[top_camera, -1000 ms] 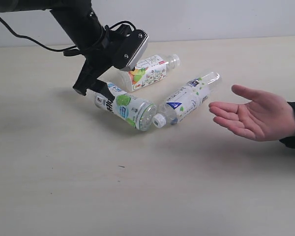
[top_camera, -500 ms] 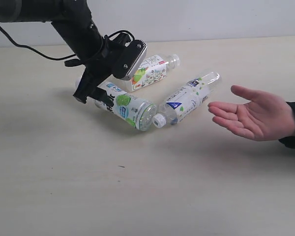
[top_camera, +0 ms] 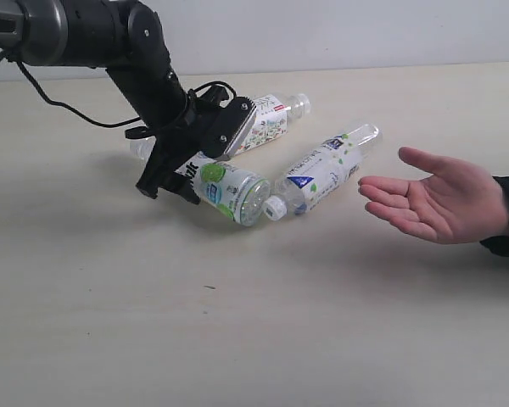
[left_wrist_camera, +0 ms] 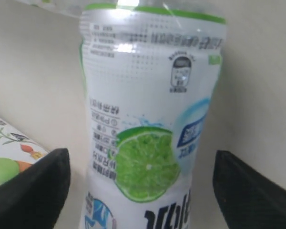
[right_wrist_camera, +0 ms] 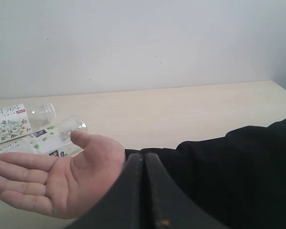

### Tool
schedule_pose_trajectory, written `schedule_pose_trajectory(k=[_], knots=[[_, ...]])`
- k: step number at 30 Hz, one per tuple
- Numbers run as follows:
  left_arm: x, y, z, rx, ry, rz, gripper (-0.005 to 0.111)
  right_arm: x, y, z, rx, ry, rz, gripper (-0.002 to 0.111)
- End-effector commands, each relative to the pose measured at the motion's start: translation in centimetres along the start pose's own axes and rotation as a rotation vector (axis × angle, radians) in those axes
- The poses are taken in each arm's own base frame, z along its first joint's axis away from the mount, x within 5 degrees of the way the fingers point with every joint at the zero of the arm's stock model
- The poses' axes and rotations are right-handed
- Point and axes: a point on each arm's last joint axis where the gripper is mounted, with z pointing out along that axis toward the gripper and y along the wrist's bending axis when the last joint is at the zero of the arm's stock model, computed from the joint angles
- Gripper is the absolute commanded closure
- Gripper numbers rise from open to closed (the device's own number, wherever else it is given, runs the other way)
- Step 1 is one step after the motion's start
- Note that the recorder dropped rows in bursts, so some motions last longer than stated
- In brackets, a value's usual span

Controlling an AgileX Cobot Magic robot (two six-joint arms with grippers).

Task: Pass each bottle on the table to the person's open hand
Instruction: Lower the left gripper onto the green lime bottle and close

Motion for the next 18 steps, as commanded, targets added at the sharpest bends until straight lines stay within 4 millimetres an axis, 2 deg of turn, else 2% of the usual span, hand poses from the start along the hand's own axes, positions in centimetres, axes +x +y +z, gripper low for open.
schedule_pose_trajectory(k=[1, 11, 18], knots=[[-0.1, 0.0, 0.6, -0.003, -0.006, -0.007, 0.028, 0.1, 0.0, 0.0, 0.003, -0.005, -0.004, 0.108], [0.3, -0.3, 2.2, 0.015, -0.003, -0.014, 0.028, 0.1, 0.0, 0.0, 0.003, -0.005, -0.004, 0.108], [0.4, -0.2, 2.4, 0.007, 0.000, -0.015, 0.028, 0.1, 0.0, 0.0, 0.003, -0.005, -0.004, 0.108]])
